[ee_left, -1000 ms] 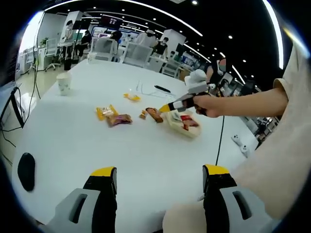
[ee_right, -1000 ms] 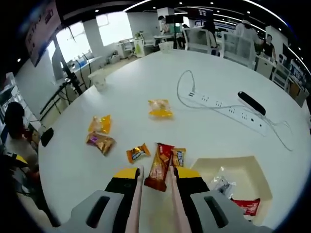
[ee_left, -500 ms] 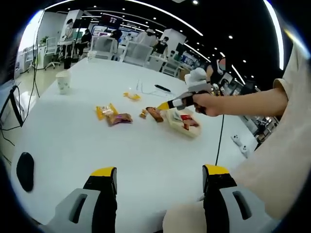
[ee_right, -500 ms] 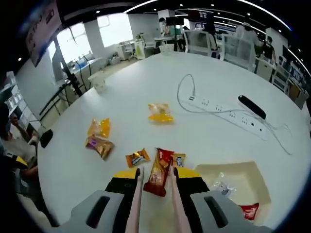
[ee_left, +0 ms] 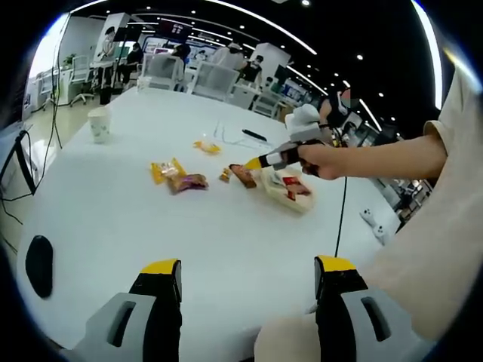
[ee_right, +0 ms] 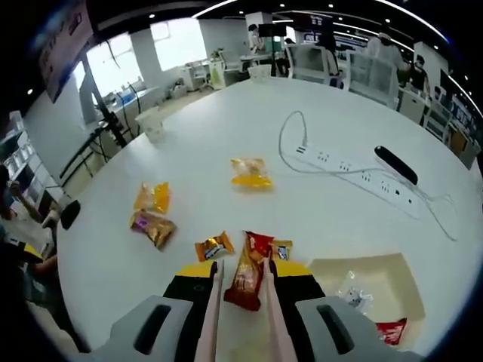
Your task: Place the target food into the container with the food tongs after gripping and lifting it, then release it inside without dropping or visibly crushing the food.
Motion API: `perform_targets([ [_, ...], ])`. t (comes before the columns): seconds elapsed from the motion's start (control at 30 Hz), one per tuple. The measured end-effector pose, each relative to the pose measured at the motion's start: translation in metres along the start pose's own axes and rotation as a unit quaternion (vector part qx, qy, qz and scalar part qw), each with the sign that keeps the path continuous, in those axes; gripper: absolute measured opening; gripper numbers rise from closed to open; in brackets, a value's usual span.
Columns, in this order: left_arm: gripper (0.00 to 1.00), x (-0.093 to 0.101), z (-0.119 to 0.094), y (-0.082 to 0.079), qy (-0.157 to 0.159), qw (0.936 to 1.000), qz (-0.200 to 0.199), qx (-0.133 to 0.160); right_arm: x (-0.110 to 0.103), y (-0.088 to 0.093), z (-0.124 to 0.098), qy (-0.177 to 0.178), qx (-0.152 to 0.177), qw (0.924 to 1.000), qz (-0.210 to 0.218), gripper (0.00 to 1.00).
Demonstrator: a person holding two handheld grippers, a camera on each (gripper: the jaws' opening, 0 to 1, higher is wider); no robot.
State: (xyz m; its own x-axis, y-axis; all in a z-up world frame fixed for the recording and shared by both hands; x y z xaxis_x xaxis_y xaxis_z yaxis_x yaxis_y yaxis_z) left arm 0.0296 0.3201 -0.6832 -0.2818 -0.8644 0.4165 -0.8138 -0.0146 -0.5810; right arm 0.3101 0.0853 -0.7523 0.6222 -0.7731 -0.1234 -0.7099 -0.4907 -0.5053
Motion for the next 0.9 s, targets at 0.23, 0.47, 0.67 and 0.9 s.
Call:
perform_targets([
  [0.23, 0.71, -0.001, 0.002, -0.001, 0.002, 1.0000, -0.002, -0.004, 0.004, -0.001, 0.006, 0.001, -0.005, 1.0000, 0.003, 0.27],
  [0.47, 0.71, -0.002, 0.004, -0.003, 0.002, 1.0000, -0.004, -0.006, 0.003, 0.000, 0.012, -0.001, -0.009, 1.0000, 0.003, 0.27],
  [0.67, 0.71, -0.003, 0.003, -0.002, 0.002, 0.9999, -0.008, -0.006, 0.003, -0.001, 0.014, 0.001, -0.013, 0.9999, 0.001, 0.27],
  [0.9, 0.71, -0.004, 0.004, -0.002, 0.002, 0.9999, -0.009, -0.007, 0.005, -0.002, 0.017, 0.003, -0.015, 0.9999, 0.005, 0.27],
])
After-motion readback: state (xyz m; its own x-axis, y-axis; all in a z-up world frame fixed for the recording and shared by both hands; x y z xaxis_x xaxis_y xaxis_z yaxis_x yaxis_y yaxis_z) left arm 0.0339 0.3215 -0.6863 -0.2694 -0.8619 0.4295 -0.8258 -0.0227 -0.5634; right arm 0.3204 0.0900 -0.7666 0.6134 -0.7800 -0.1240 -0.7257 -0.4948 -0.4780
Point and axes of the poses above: the point that each gripper's makers call its tool centre point, and the gripper's own axes: z roughly forward along the fingers, x roughly to its right, y roughly out of its underside, the point moved 10 cm from there along -z, roughly backward along the fingers, and after that the axes turned 10 degrees about -x, right-handed, at the moved point
